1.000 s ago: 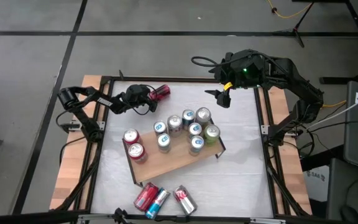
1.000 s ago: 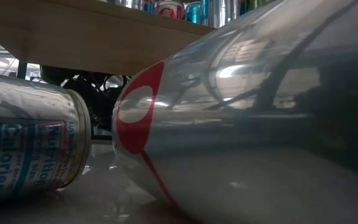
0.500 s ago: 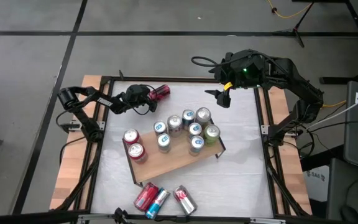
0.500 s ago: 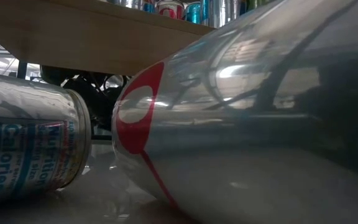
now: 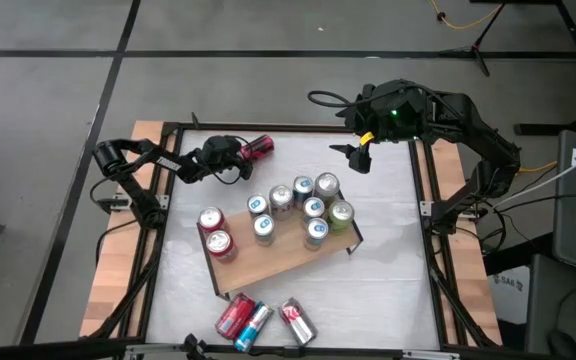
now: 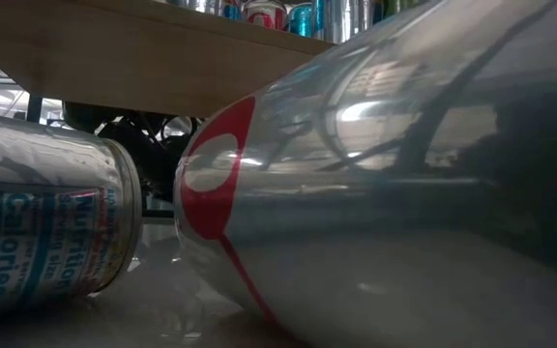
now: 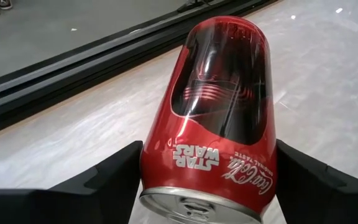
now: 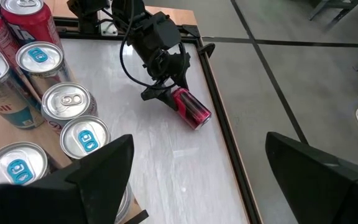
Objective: Place canned beverage on shelf
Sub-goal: Put the red white soda can on the shelf
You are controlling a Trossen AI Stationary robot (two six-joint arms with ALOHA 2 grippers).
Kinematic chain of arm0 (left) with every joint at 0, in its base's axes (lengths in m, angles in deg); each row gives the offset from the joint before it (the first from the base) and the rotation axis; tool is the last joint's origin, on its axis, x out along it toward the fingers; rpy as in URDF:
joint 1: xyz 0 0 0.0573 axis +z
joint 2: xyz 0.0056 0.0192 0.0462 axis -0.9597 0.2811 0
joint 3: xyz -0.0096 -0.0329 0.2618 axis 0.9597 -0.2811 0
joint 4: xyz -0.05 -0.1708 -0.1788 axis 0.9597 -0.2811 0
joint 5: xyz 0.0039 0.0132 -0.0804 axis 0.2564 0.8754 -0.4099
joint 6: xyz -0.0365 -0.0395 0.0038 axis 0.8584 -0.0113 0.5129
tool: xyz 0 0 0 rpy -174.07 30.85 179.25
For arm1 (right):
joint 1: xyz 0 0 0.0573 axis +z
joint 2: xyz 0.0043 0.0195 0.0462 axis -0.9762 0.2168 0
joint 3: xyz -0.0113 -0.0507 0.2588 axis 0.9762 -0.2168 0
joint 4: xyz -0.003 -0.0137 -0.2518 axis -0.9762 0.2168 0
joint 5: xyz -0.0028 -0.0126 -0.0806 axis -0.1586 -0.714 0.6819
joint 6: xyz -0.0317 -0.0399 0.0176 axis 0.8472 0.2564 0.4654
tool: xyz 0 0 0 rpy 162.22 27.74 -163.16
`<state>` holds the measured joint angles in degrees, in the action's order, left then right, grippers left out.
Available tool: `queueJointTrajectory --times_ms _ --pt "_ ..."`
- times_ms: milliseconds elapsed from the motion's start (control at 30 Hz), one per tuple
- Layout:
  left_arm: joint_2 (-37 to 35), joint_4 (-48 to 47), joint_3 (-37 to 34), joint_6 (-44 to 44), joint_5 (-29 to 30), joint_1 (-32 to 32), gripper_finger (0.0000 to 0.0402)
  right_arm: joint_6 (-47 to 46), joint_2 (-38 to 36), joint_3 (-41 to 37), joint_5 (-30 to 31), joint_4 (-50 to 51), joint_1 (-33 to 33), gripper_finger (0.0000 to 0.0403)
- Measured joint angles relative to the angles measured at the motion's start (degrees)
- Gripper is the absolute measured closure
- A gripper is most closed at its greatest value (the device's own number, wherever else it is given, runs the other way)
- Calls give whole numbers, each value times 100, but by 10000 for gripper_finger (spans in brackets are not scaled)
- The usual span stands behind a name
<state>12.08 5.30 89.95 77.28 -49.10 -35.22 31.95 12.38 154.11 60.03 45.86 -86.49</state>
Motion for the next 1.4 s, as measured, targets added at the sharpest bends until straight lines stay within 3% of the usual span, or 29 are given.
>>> queueJointTrajectory --times_ms 233,467,900,1167,1400 --pt "-164 -210 0 124 -354 -4 115 0 0 0 1 1 -1 47" --pt "-1002 -1466 2 254 -481 4 117 1 0 0 -2 2 -1 47" --pt "-2657 -5668 1004 262 -471 4 118 0 0 0 -10 2 -2 47" --pt "-2802 -8708 2405 220 -306 1 118 2 0 0 -12 2 -2 47" --pt "-2802 -10352 3354 339 -139 4 118 0 0 0 -12 3 -1 47"
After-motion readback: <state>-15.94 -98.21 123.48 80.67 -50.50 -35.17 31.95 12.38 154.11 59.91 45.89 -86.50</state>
